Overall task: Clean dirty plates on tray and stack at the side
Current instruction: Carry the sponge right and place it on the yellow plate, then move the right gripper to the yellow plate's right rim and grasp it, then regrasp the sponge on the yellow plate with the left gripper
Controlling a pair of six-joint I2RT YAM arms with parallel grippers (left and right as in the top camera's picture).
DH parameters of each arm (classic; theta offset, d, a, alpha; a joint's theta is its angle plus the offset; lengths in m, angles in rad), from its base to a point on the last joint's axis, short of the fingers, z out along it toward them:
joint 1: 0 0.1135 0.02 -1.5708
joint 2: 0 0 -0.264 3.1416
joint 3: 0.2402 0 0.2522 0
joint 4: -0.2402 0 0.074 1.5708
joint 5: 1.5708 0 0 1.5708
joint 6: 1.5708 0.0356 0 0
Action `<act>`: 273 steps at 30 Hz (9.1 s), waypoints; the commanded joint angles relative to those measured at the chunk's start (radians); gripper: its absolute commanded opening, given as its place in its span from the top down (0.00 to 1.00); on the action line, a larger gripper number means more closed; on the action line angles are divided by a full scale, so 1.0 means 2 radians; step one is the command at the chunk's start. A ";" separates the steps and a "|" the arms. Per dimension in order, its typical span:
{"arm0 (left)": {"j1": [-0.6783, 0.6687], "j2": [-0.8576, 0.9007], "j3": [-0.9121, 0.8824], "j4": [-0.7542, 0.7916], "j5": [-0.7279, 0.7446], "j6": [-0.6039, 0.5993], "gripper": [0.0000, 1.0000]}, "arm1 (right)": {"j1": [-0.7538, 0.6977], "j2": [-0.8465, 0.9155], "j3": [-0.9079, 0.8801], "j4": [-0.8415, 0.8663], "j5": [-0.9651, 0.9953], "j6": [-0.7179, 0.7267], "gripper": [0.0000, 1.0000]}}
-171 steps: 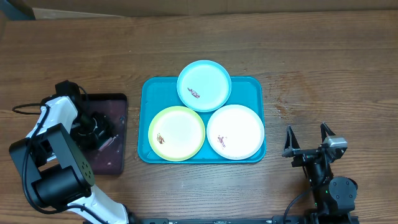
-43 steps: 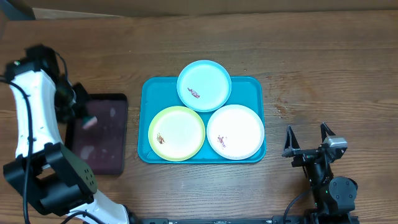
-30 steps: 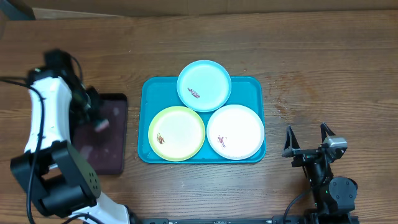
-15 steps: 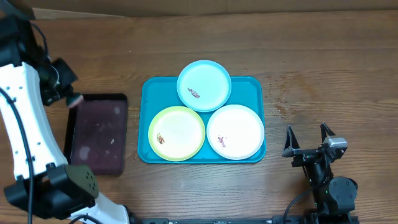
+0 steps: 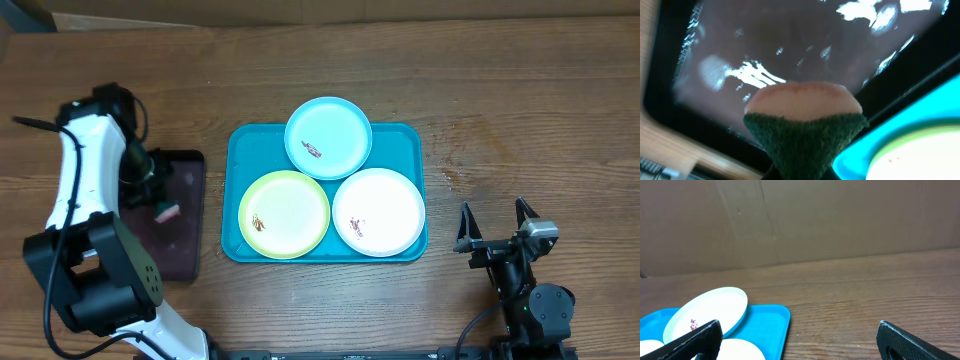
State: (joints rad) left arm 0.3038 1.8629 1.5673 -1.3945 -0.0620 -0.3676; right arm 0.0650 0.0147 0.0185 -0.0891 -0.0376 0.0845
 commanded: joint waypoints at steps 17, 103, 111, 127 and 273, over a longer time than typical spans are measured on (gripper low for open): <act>-0.099 -0.023 0.315 -0.147 0.162 0.035 0.96 | -0.003 -0.005 -0.005 0.004 0.000 -0.002 0.00; -0.279 -0.036 0.035 -0.003 0.066 -0.067 0.00 | -0.003 -0.005 -0.005 0.004 0.039 -0.005 0.00; -0.280 -0.036 0.035 0.002 0.066 -0.067 0.00 | -0.003 -0.005 -0.005 0.004 0.039 -0.005 0.00; -0.280 -0.036 0.035 -0.002 0.067 -0.067 0.00 | -0.002 -0.005 -0.005 0.083 -0.120 0.121 0.00; -0.280 -0.036 0.035 -0.017 0.066 -0.099 0.00 | 0.301 1.037 0.697 -0.296 -0.069 0.049 0.96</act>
State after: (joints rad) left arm -0.2489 1.8027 1.6363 -1.4284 0.0769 -0.5484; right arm 0.6674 2.0750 1.4200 -0.6884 -0.1947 0.1860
